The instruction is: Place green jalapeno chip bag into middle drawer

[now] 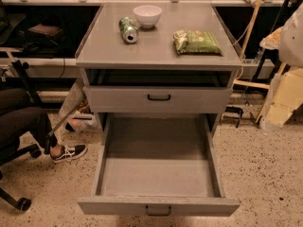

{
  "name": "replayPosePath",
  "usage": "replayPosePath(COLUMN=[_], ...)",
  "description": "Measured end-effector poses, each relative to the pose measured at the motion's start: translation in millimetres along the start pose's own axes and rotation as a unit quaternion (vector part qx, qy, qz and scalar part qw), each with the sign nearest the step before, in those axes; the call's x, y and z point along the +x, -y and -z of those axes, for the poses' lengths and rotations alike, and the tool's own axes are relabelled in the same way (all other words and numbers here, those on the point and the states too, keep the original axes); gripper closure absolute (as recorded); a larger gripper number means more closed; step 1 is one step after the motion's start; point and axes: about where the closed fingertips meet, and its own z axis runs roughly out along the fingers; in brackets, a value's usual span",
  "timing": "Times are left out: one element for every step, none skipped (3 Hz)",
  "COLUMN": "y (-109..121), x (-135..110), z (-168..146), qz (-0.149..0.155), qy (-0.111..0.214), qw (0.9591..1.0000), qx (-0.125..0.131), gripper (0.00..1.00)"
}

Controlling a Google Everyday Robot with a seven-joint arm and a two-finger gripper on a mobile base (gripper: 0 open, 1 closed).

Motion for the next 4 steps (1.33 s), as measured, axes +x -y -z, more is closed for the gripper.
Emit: replayPosePath(y=[0, 19, 74, 158], x=[0, -3, -18, -58], z=[0, -8, -35, -81], qz=[0.000, 0.001, 0.009, 0.020], qy=[0.000, 0.010, 0.027, 0.063], qw=[1.0000, 0.9999, 0.9996, 0.9978], qx=[0.000, 0.004, 0.003, 0.003], gripper=[0.00, 0.00, 0.00, 0.00])
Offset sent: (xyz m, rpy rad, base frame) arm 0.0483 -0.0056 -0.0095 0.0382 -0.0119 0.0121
